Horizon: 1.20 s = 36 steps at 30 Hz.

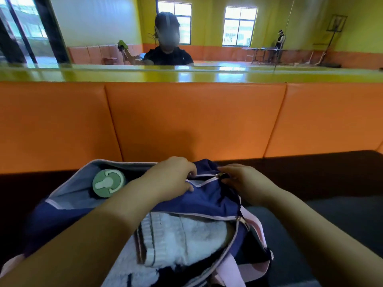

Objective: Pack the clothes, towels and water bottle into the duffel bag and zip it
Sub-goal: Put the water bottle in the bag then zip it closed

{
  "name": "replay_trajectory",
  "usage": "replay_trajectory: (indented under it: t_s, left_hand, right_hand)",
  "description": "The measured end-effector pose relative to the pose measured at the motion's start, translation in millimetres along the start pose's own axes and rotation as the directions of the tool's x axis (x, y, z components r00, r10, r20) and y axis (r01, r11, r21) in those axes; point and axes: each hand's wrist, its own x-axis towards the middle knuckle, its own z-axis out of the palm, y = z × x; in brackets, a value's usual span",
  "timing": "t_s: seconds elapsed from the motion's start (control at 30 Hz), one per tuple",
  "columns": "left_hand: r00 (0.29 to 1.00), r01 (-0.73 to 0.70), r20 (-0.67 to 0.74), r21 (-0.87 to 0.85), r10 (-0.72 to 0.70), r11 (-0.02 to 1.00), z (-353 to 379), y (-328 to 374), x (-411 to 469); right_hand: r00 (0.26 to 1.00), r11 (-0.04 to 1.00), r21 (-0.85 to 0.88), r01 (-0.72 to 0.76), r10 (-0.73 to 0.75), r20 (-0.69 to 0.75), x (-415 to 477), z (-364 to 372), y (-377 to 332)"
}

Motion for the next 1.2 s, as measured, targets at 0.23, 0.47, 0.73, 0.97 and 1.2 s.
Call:
replay_trajectory:
  t_s: [0.23,0.47,0.73,0.97,1.2]
  left_hand:
    - [1.0,0.008,-0.006,0.016,-0.008,1.0,11,20,40]
    - [0.987,-0.056,-0.155,-0.081,0.043,0.995,21,38,57]
    - [0.961,0.022,-0.235,-0.453,-0.144,0.891,32,37,56]
    - [0.927,0.104,-0.288,-0.424,-0.243,0.9,18,20,35]
    - [0.842,0.246,-0.387,-0.345,-0.376,0.906,-15,-41,-18]
  right_hand:
    - [0.999,0.996,0.079,-0.03,0.032,-0.027,12,-13,11]
    - [0.999,0.877,0.479,-0.021,0.042,-0.033,16,-25,16]
    - [0.996,0.917,0.398,-0.034,0.066,-0.065,8,-9,25]
    - [0.995,0.998,0.065,0.007,-0.001,-0.1,10,1,13]
    - [0.994,0.98,-0.181,-0.085,0.07,-0.086,7,6,8]
